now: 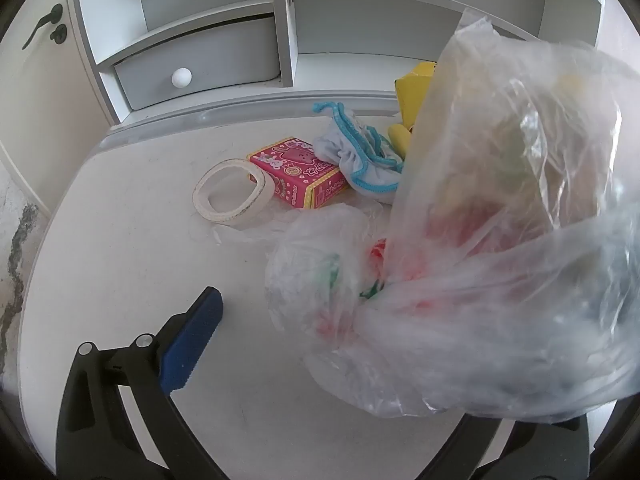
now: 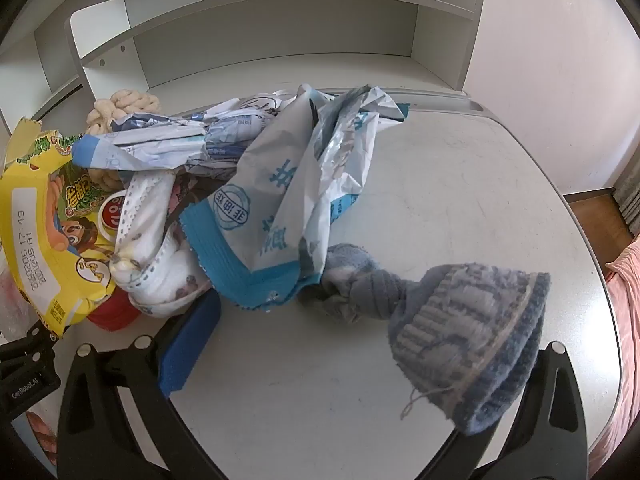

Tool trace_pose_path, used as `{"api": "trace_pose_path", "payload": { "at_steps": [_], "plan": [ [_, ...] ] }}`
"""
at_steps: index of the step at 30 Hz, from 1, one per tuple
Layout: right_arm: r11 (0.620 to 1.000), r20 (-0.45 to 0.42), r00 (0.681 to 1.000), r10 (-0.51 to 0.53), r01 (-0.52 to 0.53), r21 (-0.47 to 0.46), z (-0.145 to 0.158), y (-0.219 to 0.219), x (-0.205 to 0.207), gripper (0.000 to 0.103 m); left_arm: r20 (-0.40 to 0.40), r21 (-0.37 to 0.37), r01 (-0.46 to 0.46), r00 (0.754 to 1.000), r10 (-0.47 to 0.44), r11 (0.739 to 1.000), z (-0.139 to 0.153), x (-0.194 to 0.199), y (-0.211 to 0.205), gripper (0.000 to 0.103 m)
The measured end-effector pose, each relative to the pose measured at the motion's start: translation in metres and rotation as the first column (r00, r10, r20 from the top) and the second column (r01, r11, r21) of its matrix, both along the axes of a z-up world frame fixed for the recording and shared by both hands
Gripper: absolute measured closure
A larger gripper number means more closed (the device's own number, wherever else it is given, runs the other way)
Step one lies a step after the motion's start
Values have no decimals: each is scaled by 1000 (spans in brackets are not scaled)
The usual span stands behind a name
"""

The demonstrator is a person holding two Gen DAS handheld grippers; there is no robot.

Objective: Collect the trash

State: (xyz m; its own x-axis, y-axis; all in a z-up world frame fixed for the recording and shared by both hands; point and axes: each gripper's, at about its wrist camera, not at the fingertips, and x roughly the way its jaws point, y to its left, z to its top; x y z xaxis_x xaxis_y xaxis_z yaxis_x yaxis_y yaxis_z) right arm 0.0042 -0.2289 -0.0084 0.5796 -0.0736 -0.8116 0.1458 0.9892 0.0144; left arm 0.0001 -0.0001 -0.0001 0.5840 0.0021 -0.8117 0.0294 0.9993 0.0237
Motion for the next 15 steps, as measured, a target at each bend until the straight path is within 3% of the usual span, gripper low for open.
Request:
{"api": "trace_pose_path", "payload": {
  "at_steps": [15],
  "plan": [
    [1000, 1, 1000, 0, 0, -1, 0, 0, 0, 6, 3, -2, -5, 1000, 5, 1000, 1, 0, 1, 6]
  ]
}}
